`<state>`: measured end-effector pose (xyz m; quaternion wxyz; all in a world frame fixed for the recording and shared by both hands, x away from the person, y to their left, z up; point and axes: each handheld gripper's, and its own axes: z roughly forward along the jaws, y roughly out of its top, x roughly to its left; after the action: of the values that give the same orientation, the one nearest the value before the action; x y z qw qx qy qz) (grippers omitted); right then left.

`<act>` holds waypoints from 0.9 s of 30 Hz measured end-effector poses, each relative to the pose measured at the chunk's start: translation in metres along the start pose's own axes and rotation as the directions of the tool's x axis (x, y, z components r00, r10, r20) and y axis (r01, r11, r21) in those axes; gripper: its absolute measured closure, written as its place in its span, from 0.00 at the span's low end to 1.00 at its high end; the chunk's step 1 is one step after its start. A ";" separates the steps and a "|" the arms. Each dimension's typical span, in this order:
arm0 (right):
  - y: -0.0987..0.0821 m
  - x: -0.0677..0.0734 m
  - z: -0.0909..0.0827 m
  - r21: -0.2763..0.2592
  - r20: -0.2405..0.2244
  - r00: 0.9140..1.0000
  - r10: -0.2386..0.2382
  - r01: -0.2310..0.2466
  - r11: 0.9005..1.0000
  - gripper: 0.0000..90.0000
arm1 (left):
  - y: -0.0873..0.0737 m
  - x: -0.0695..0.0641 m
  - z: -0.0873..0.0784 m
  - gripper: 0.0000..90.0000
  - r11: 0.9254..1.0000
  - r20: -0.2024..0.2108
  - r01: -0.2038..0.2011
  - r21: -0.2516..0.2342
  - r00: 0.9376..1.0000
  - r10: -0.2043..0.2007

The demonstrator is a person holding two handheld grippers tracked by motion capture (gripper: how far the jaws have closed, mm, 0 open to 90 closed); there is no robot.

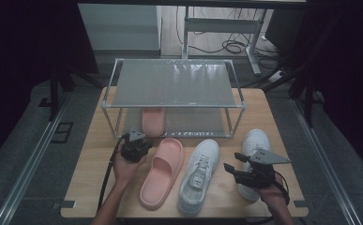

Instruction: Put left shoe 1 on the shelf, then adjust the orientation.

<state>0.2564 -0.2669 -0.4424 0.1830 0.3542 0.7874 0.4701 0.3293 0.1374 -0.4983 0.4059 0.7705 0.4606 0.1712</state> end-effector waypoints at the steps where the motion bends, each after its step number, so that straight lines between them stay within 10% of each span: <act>1: 0.000 0.000 0.000 0.001 -0.001 1.000 0.000 0.000 1.000 0.45 | -0.004 -0.004 -0.007 1.00 1.000 0.009 0.002 -0.012 1.000 -0.002; 9: 0.000 -0.002 0.000 0.002 0.001 1.000 0.002 -0.002 1.000 0.45 | -0.027 -0.016 -0.036 0.99 0.999 0.089 0.034 -0.030 0.996 -0.032; 27: 0.001 -0.001 0.001 -0.003 -0.004 1.000 0.001 -0.001 1.000 0.45 | -0.039 -0.029 -0.062 1.00 1.000 0.126 -0.001 -0.023 0.992 0.004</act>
<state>0.2578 -0.2664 -0.4426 0.1815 0.3536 0.7869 0.4720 0.2520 0.1513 -0.4875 0.4428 0.7756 0.4313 0.1281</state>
